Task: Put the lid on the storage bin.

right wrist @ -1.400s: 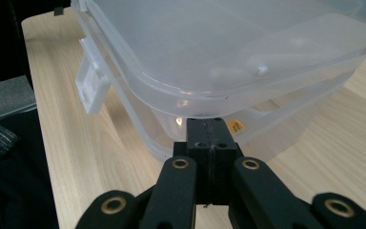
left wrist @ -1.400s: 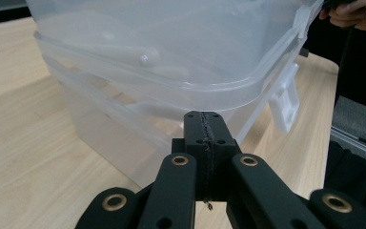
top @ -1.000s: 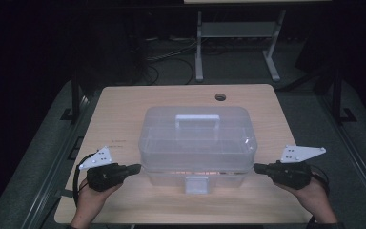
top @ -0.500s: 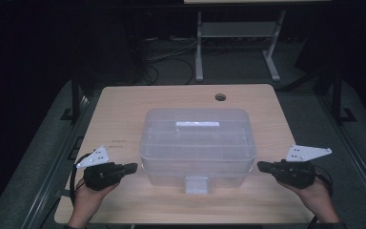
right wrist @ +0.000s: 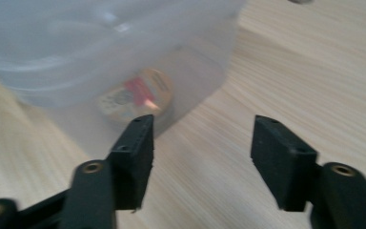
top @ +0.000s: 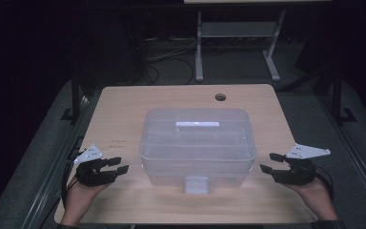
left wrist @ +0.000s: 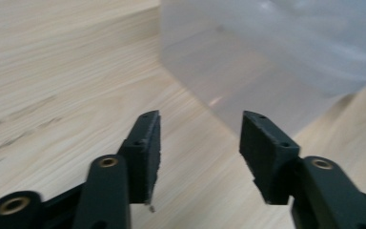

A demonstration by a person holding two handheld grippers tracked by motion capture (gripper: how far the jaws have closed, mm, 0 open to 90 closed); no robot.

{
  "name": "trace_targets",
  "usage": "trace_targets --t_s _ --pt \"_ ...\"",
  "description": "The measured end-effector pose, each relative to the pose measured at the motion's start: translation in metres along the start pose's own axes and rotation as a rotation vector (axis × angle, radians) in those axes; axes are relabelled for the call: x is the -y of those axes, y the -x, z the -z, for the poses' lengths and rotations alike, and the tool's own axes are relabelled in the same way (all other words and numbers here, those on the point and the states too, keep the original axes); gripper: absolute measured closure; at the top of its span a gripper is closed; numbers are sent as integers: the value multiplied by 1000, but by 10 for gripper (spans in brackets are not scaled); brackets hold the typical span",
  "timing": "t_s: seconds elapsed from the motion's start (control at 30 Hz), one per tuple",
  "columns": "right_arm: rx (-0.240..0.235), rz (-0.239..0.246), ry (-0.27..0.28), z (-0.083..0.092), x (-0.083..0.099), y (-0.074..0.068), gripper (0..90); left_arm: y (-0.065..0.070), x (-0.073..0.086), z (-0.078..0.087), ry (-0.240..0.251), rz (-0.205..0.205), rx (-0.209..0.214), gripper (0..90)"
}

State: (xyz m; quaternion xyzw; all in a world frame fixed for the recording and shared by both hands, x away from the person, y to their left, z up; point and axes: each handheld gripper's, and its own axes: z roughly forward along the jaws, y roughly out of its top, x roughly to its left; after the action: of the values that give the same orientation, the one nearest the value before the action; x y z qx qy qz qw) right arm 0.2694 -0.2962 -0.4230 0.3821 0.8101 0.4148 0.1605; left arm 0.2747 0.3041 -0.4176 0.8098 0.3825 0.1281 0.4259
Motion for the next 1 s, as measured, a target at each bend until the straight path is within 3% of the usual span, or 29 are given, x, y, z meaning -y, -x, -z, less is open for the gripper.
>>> trace_targets --t_s 0.03,0.33,0.63,0.83,1.0 --pt "15 -14 -12 -2 3 3 321 -3 3 0 -7 0 -35 405" --pt "64 -52 -49 -10 16 12 230 -14 15 -5 -63 -10 -111 256" --pt "115 -62 -108 -22 29 13 158 -20 27 -16 -133 -35 -134 168" --pt "129 -100 -113 -29 35 14 144 -23 33 -20 -147 -44 -140 144" --pt "148 -86 -142 -37 40 11 135 -24 38 -27 -165 -66 -147 135"
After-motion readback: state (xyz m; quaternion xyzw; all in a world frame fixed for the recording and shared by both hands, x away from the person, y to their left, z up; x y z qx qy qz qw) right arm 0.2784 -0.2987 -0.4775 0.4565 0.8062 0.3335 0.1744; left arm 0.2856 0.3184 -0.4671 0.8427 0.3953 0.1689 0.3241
